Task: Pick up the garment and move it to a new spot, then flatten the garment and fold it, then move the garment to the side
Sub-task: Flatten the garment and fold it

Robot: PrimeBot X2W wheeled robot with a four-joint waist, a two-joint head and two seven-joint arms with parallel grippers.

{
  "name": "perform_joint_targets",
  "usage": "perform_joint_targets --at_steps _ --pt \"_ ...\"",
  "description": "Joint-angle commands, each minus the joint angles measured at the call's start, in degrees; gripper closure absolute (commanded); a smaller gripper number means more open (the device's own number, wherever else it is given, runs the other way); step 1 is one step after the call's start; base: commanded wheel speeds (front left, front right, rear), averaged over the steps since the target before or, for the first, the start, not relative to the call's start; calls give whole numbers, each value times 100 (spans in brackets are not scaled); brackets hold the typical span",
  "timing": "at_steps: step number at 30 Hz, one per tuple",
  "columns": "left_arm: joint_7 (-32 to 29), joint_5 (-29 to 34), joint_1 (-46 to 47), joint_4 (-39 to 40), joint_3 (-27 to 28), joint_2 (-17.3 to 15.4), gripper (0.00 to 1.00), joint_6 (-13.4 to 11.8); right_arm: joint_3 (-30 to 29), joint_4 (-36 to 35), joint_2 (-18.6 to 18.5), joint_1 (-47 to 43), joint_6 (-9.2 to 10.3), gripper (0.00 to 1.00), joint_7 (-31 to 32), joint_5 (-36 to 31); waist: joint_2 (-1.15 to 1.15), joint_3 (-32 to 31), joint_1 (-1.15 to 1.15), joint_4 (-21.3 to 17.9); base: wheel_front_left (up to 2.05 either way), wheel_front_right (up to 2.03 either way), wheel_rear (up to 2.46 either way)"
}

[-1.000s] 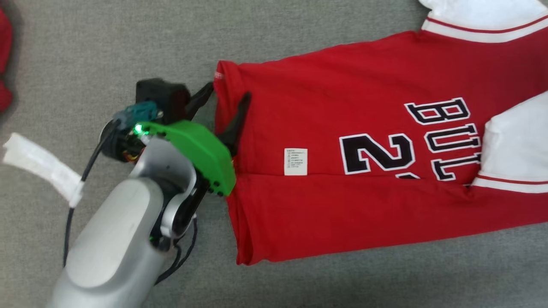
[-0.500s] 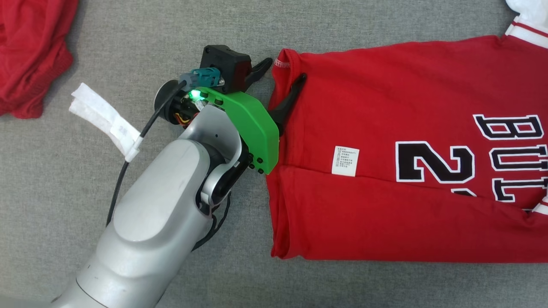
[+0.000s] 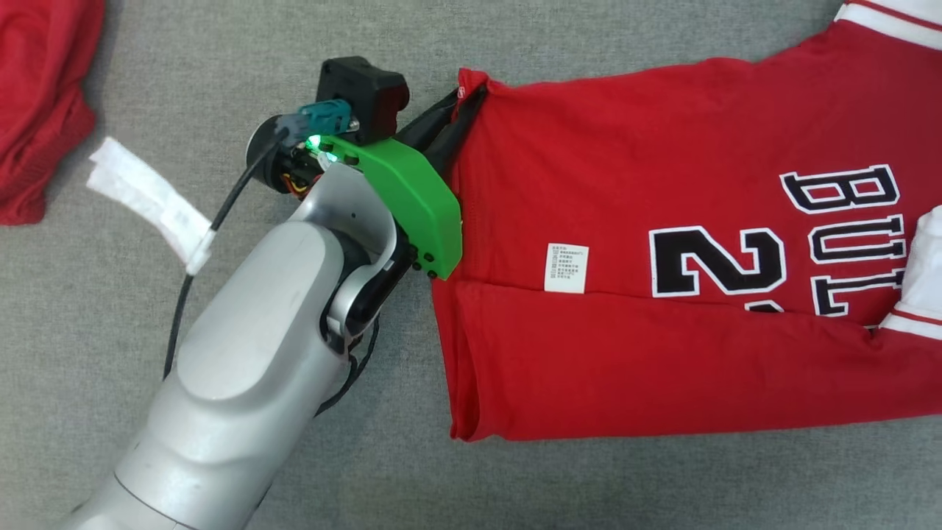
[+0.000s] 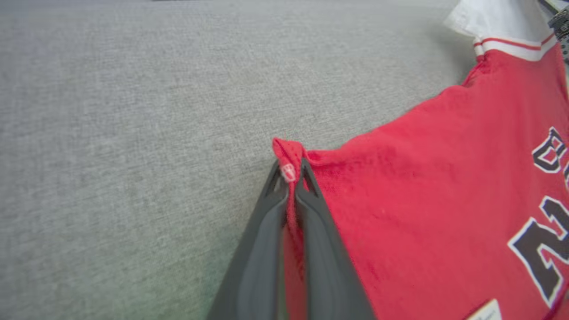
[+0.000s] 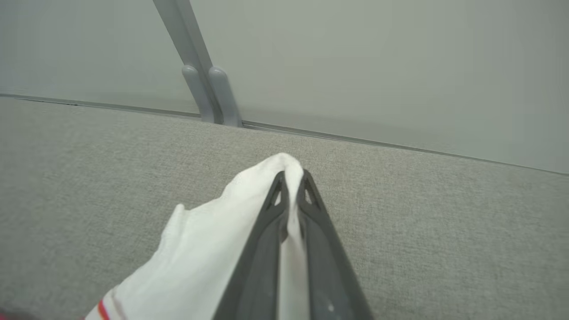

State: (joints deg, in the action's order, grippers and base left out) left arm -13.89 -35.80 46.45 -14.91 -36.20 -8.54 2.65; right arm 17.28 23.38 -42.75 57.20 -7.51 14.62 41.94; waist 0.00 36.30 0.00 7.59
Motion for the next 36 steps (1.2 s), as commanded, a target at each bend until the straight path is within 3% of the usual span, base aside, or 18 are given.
perform_joint_targets --at_steps 1,8,14,17,22,29,30,31,32,36 --pt "101 -145 -219 132 54 -101 100 92 -82 -161 -106 -337 4 100 -203 114 0 -182 0 -176 0 0 0" --pt "460 -397 -1193 892 212 -675 100 211 -353 -1034 -215 -2073 2 100 -829 415 0 -894 0 -686 0 0 0" --pt "878 -635 -2237 1451 456 -1002 100 59 -684 -1557 260 -3487 4 100 -1275 412 0 -1419 0 -1042 0 0 0" --pt "1103 -825 -2712 1677 525 -1013 100 57 -840 -1713 535 -4080 2 100 -1417 342 0 -1608 0 -1129 0 0 0" --pt "1363 -700 -3133 1758 455 -1060 100 -17 -1003 -1736 950 -4671 2 100 -1581 250 0 -1799 0 -1240 0 0 0" --pt "1546 -494 -3569 1446 271 -1148 100 -62 -966 -1295 1345 -4811 2 100 -1638 -79 0 -1936 0 -1313 0 0 0" --pt "1595 -459 -3618 1350 283 -1155 86 -103 -963 -1173 1359 -4789 2 91 -1626 -227 0 -1950 0 -1312 0 0 0" --pt "1625 -422 -3654 1252 269 -1167 60 -133 -928 -1087 1371 -4763 2 17 -1608 -333 0 -1963 0 -1307 0 0 0" --pt "1666 -388 -3687 1116 242 -1172 0 -164 -911 -952 1409 -4732 2 0 -1578 -437 0 -1986 0 -1294 0 0 0" --pt "1830 -90 -3665 624 179 -1202 0 -304 -922 -761 1433 -4552 2 0 -1390 -758 0 -2015 0 -1233 0 0 0"
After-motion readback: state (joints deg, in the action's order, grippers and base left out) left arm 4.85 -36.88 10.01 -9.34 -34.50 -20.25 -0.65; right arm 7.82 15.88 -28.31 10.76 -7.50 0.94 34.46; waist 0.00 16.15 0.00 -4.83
